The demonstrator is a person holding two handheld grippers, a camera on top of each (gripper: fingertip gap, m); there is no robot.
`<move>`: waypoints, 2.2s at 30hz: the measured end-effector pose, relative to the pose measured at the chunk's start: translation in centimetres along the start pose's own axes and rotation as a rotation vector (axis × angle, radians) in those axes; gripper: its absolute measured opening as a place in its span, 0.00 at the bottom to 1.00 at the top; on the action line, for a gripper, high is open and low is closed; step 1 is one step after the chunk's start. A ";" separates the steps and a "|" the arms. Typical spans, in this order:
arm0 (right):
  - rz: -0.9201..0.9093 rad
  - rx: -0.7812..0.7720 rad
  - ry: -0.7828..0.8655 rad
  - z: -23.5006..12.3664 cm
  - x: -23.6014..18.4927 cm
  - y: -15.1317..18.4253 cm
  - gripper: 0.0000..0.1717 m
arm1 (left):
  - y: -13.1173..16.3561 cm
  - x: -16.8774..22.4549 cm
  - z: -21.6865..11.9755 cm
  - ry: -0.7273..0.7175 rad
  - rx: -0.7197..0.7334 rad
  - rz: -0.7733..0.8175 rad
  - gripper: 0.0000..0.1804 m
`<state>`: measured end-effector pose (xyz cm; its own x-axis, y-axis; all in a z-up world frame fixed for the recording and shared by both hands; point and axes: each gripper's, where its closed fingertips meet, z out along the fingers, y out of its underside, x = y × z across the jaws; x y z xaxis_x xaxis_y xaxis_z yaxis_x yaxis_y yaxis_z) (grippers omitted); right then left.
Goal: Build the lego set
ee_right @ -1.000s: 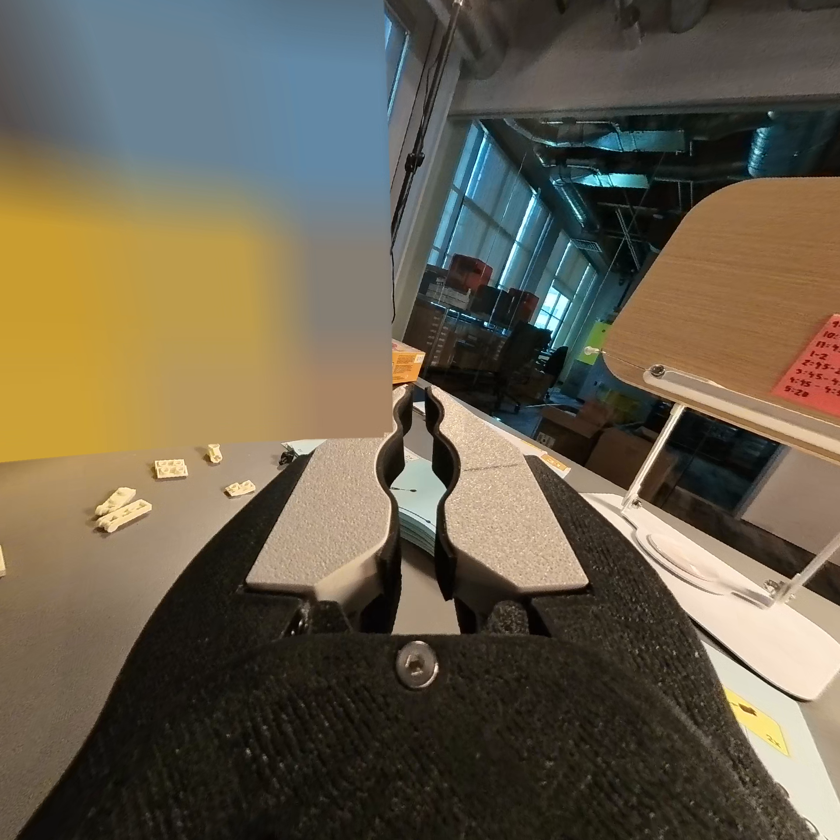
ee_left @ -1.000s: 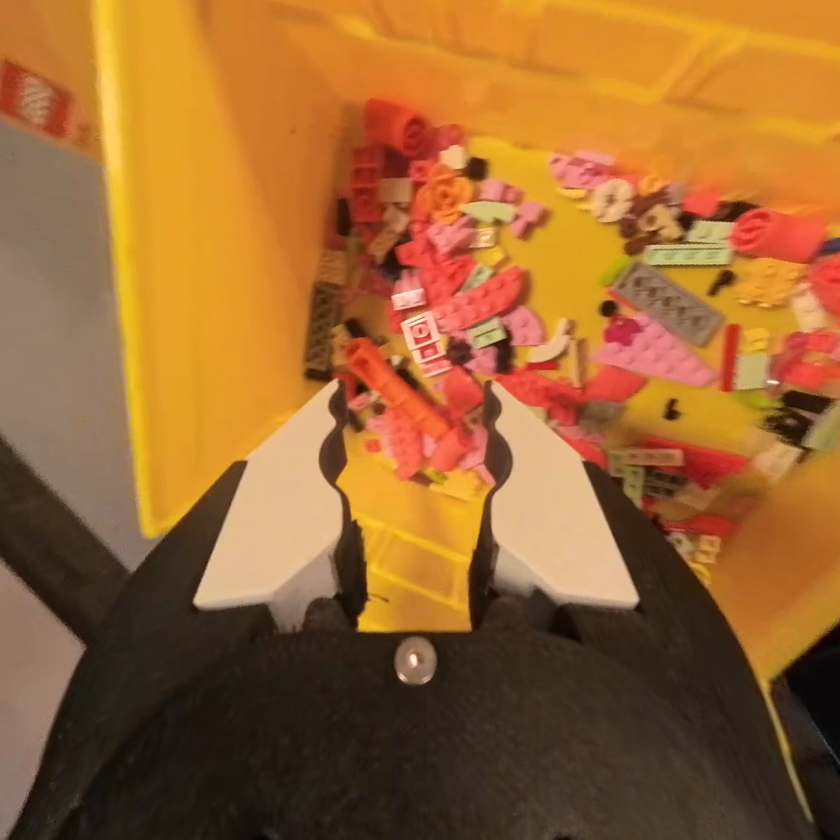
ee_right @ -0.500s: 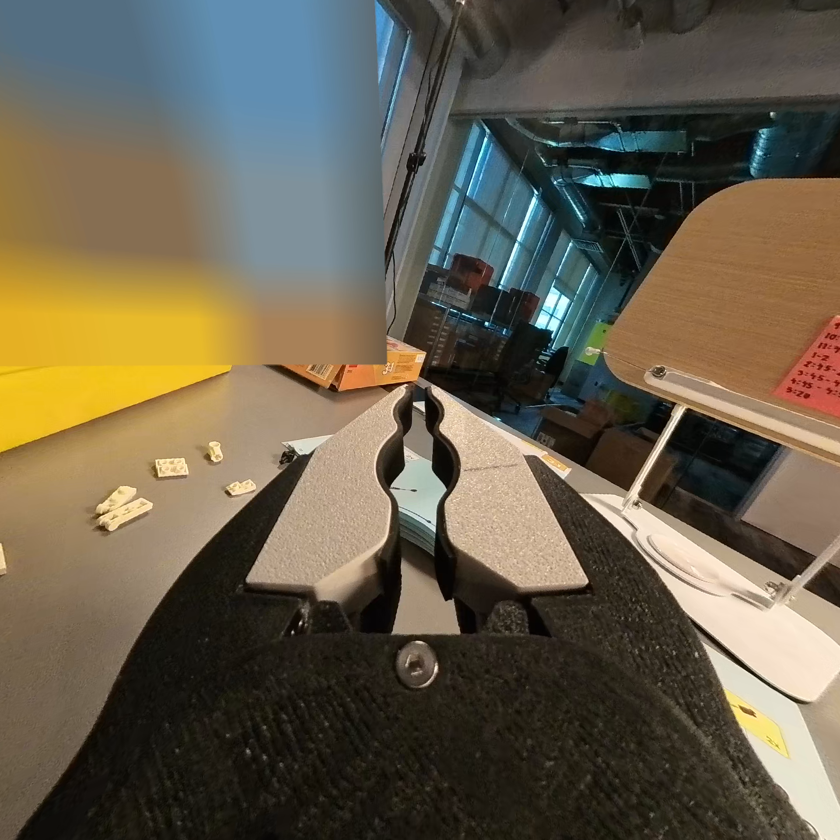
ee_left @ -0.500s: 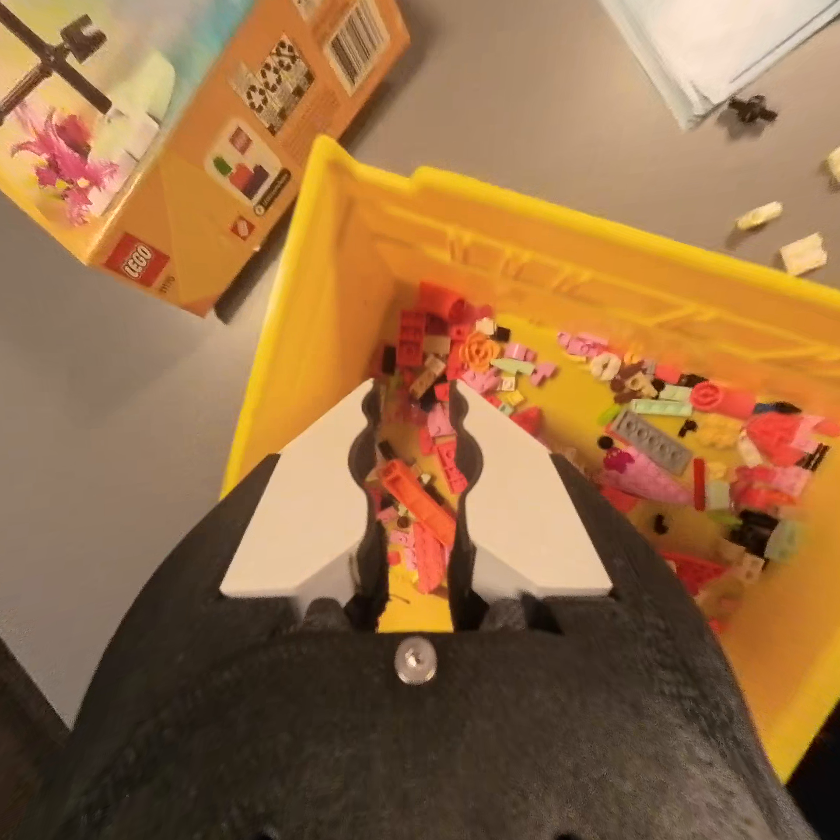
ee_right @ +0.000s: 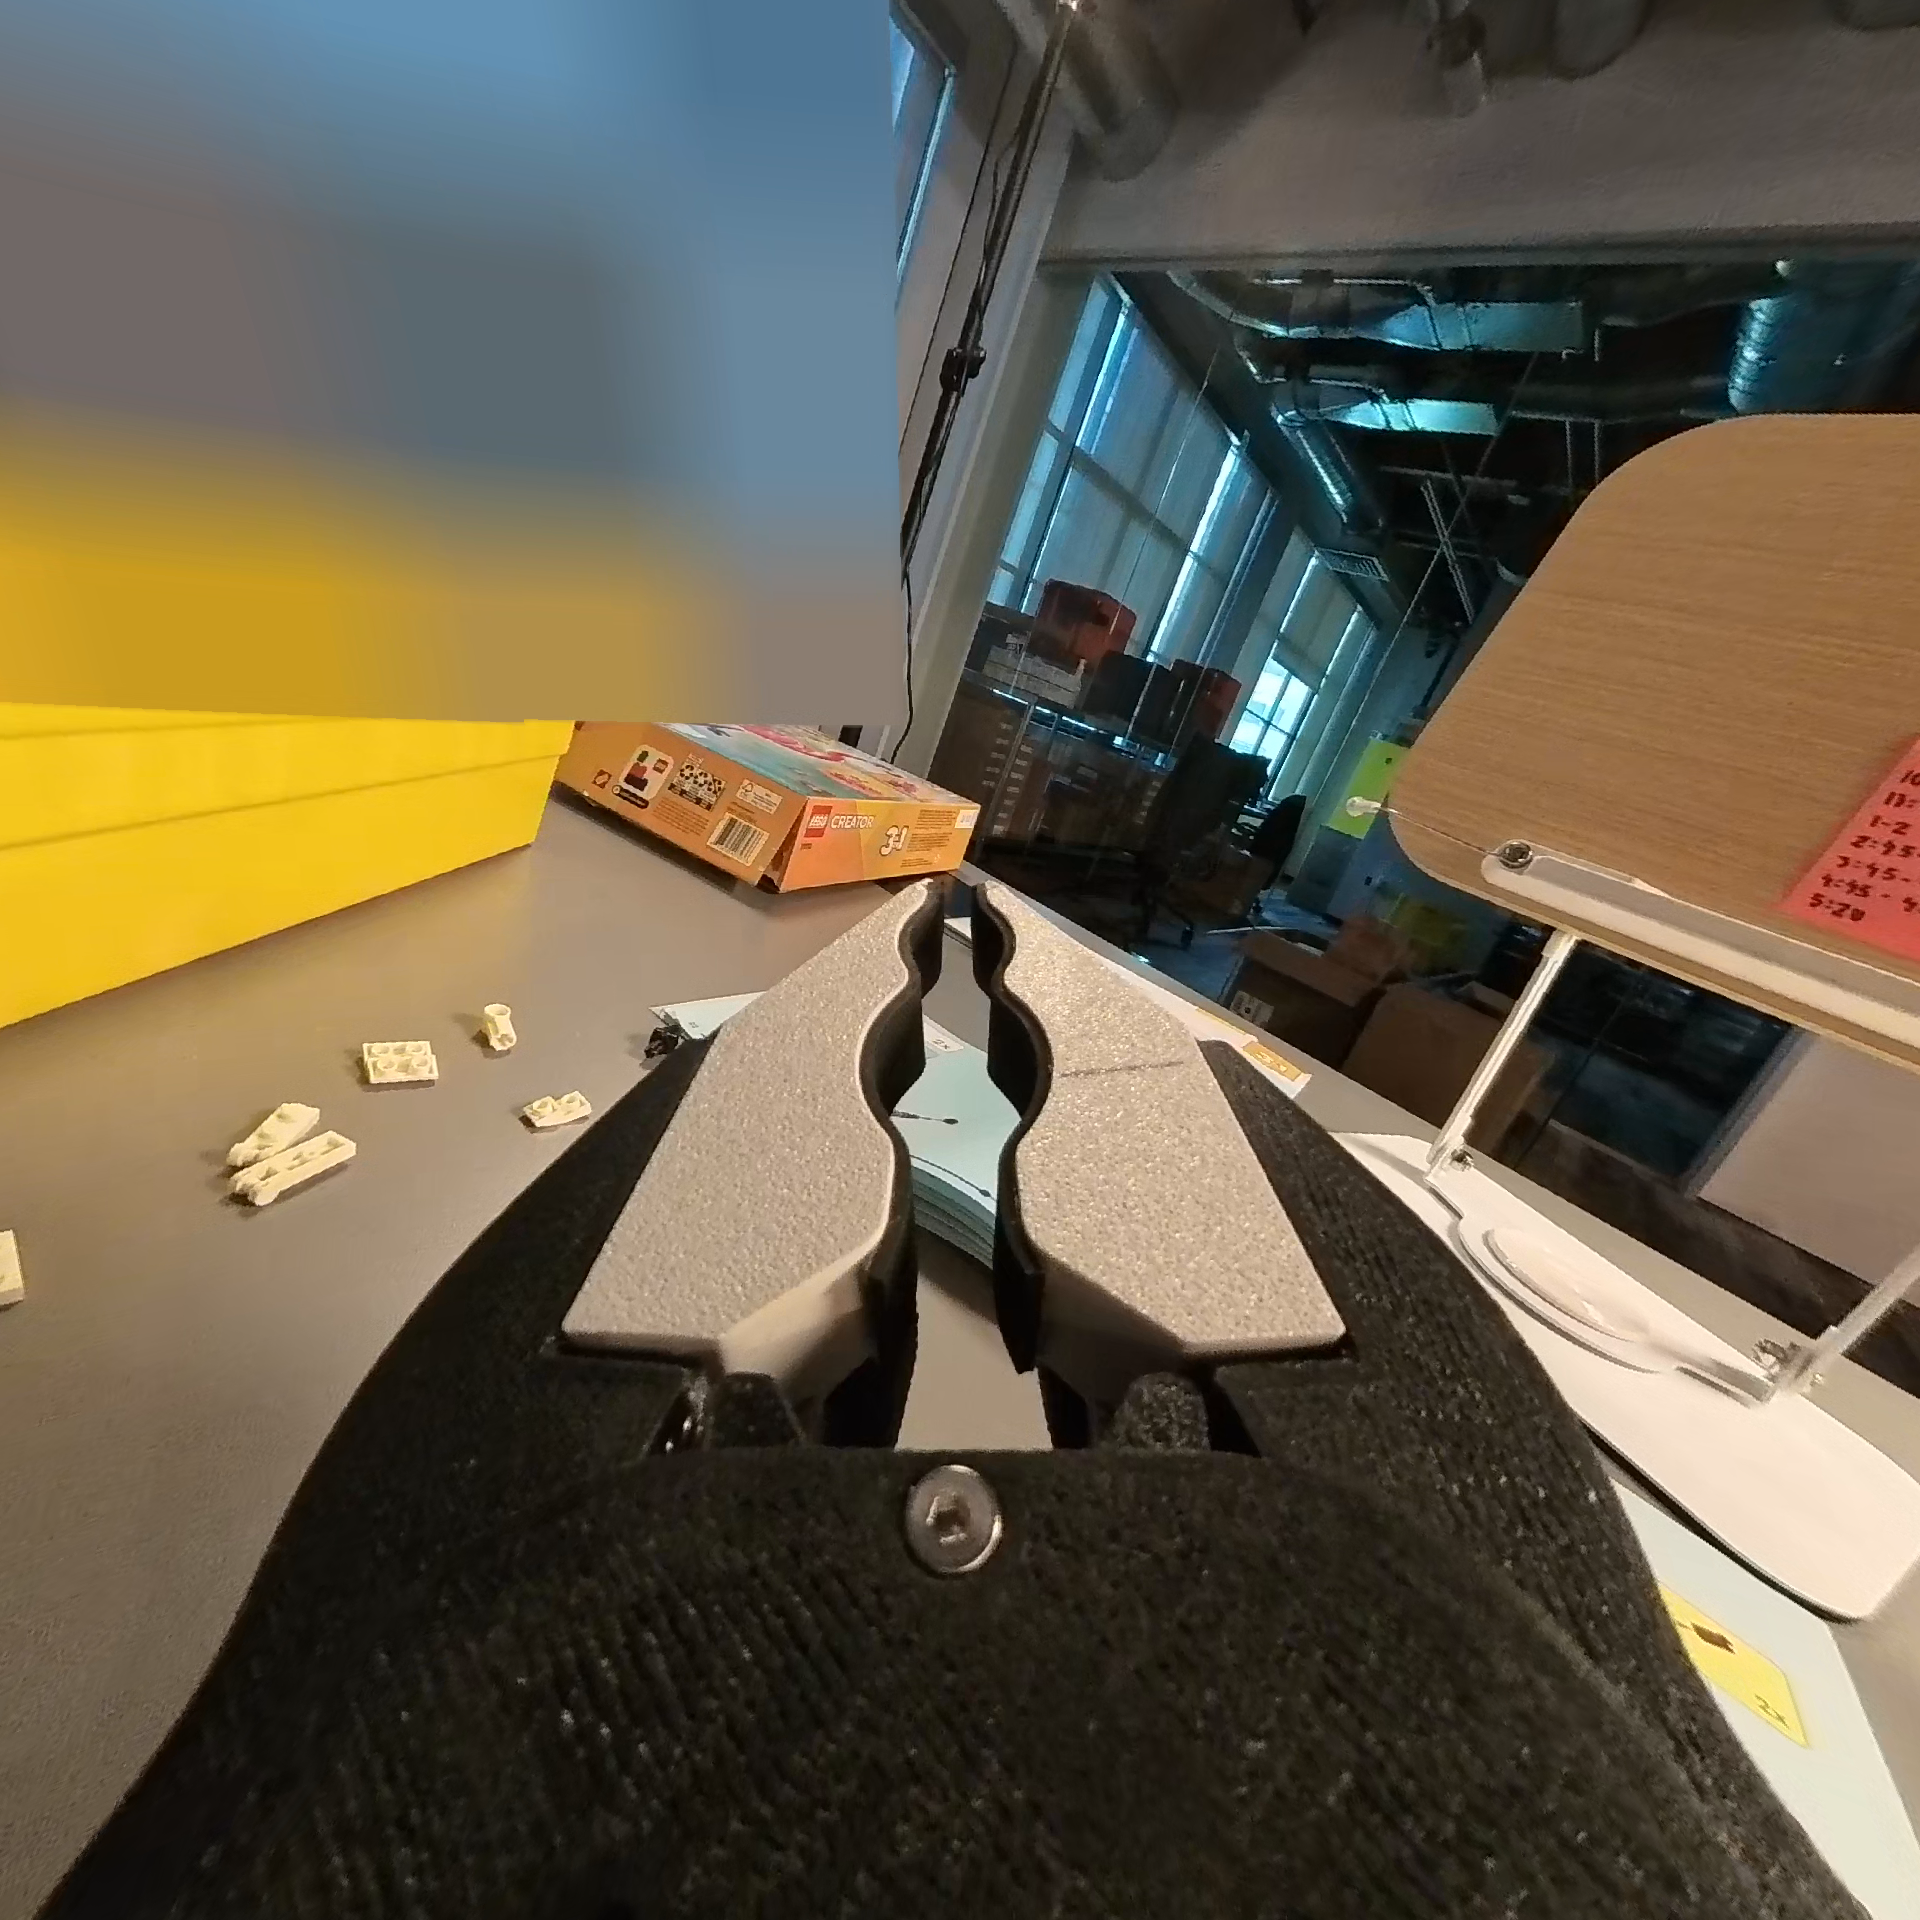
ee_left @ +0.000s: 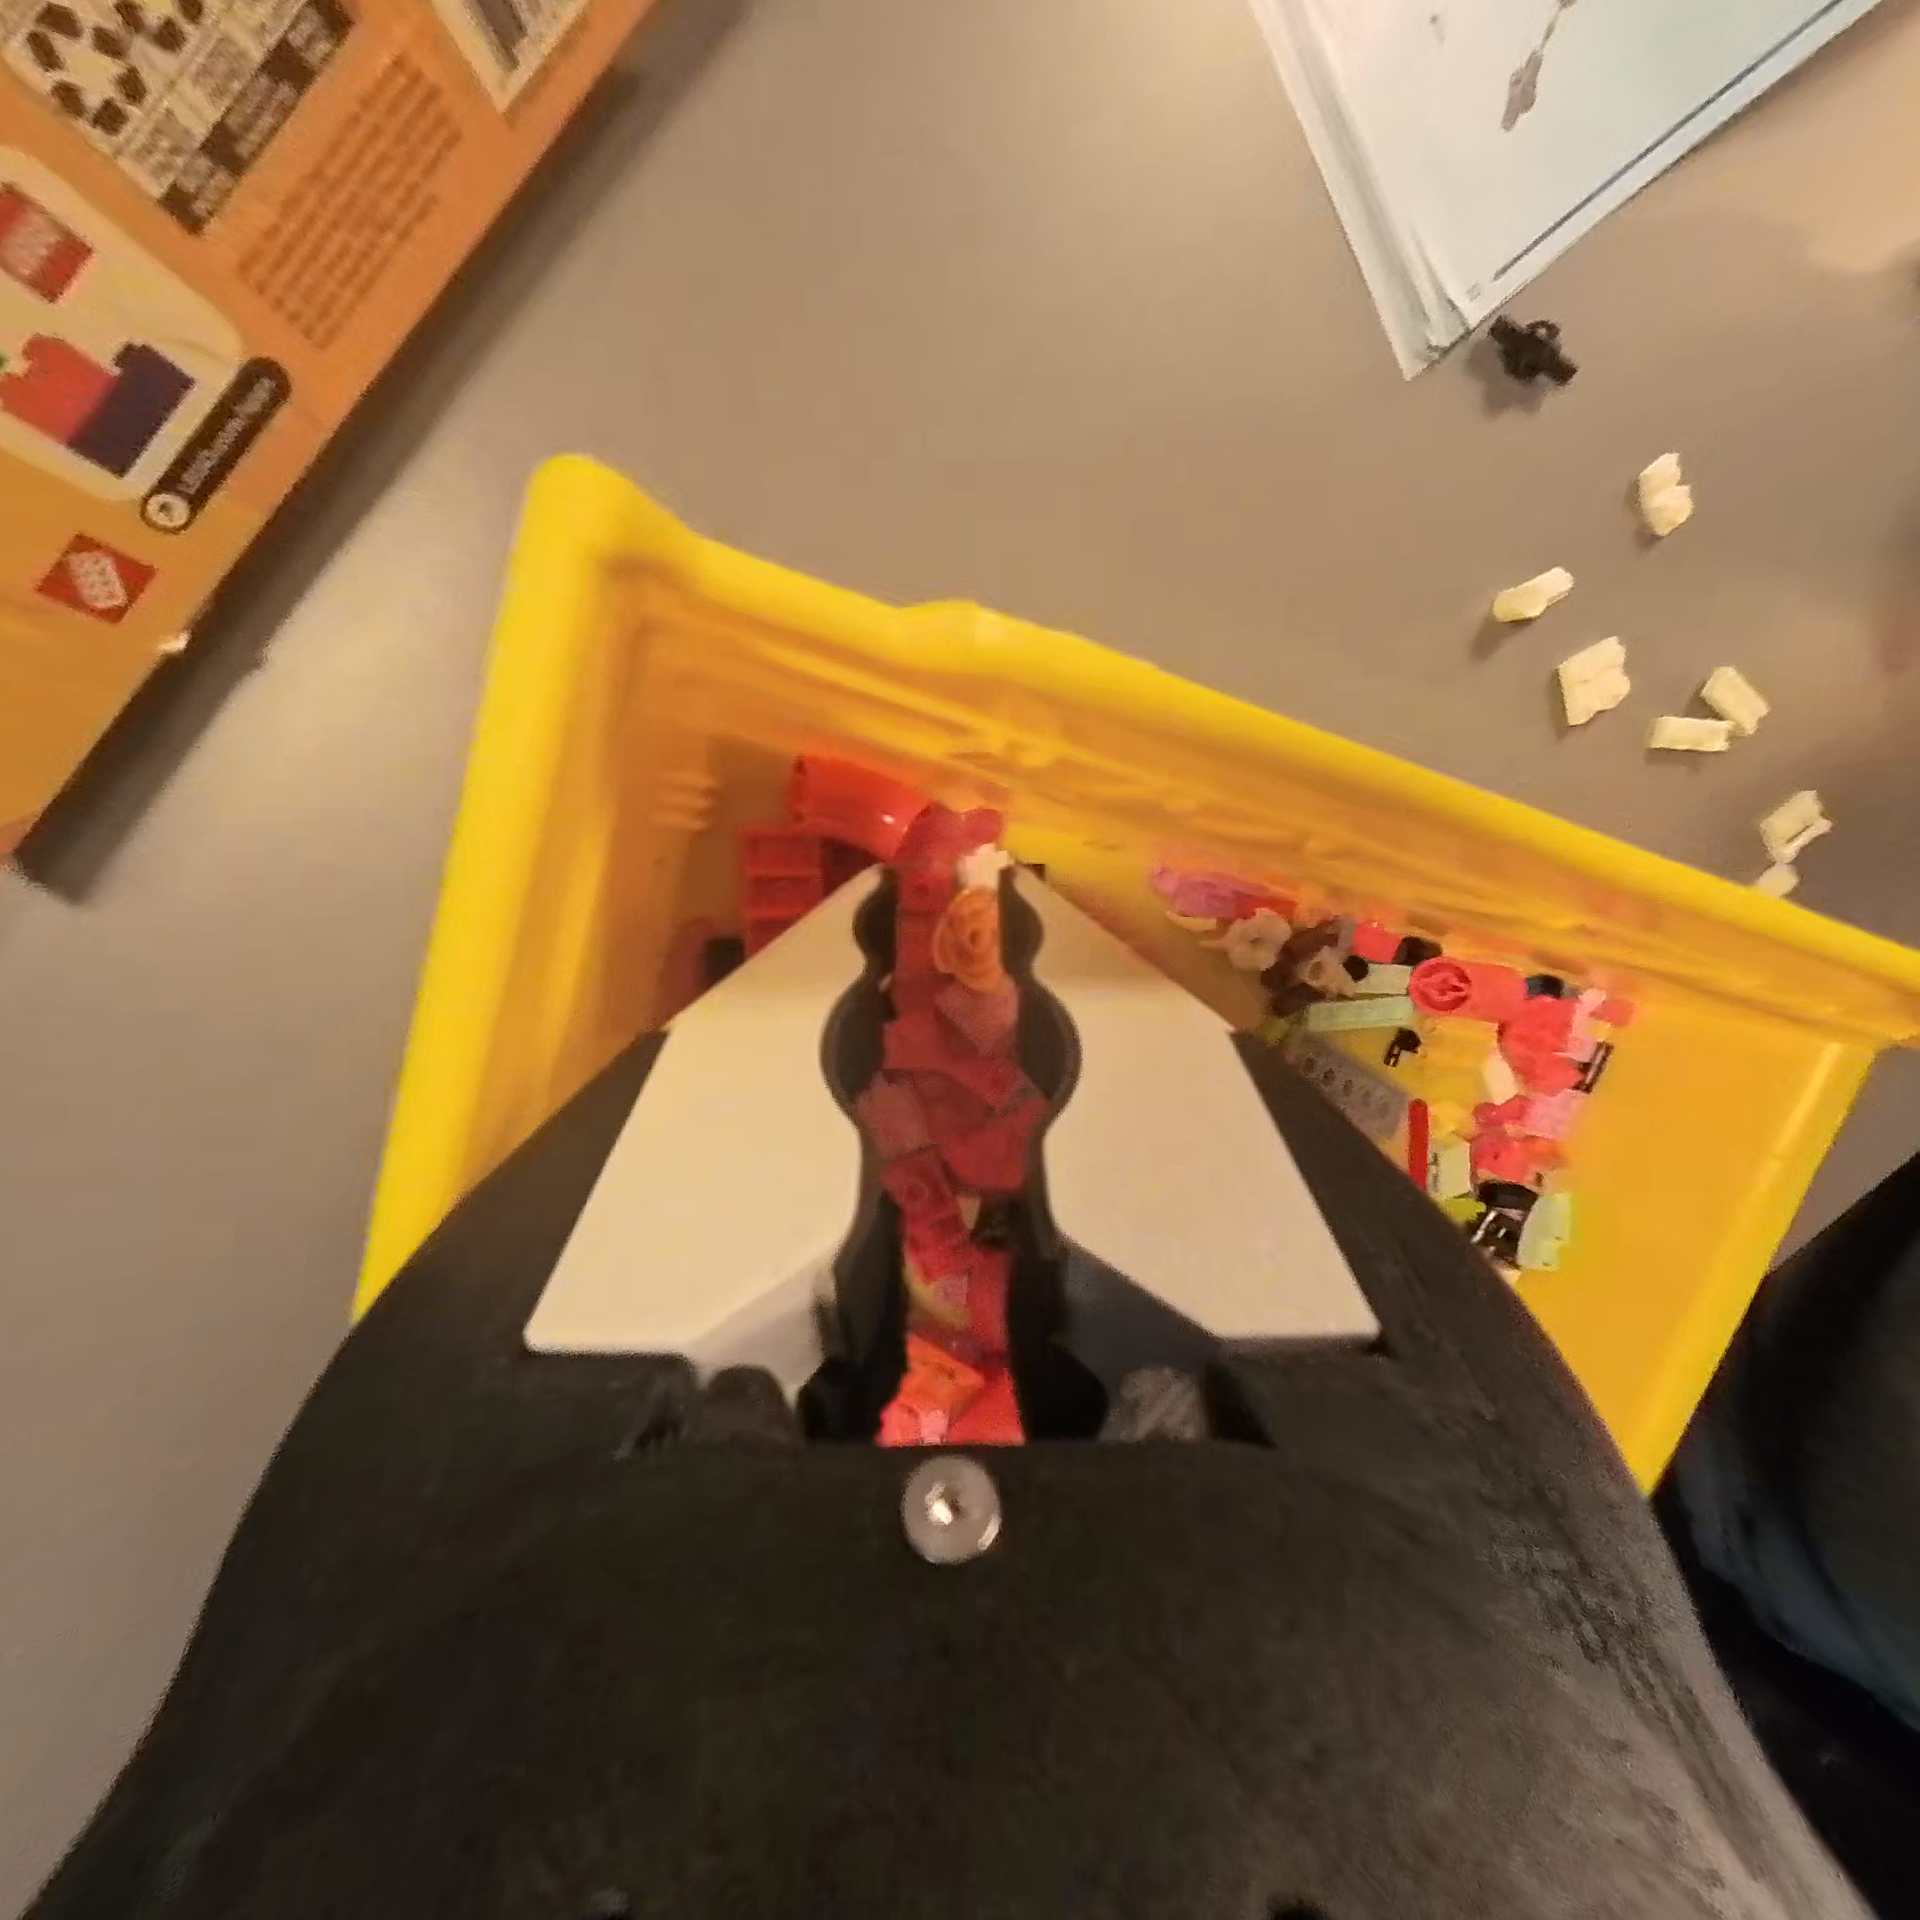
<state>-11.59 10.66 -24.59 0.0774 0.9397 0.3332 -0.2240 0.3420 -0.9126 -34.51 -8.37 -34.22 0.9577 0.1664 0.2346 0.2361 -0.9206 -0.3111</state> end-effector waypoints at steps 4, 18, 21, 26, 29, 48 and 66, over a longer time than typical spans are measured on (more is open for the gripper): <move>-0.005 -0.001 -0.003 0.0 -0.1 0.0 0.02 | 0.8 0.5 0.9 -0.035 -0.067 0.057 0.15; -0.011 -0.003 -0.008 0.1 -0.3 0.0 0.02 | 4.7 -3.6 -2.2 -0.253 -0.233 -0.156 0.04; -0.013 -0.003 -0.010 0.1 -0.3 0.0 0.02 | 6.3 -3.5 -1.9 -0.253 -0.314 -0.168 0.06; -0.015 -0.003 -0.011 0.1 -0.4 0.0 0.02 | 5.2 -2.3 -0.6 -0.157 -0.255 -0.114 0.09; -0.012 -0.003 -0.010 0.1 -0.3 0.0 0.02 | 3.1 -1.6 -1.0 -0.089 -0.137 -0.123 0.09; -0.012 -0.003 -0.012 0.1 -0.4 0.1 0.02 | 4.2 0.5 -2.7 -0.036 -0.124 -0.122 0.10; -0.015 -0.003 -0.016 0.1 -0.5 0.1 0.02 | 10.0 -3.2 -4.1 -0.218 -0.364 -0.181 0.18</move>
<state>-11.71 10.24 -24.78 0.0648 0.9341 0.3510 -0.2200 0.3564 -0.9081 -35.86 -19.50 -34.33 0.9280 0.3700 0.0443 0.3665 -0.9278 0.0700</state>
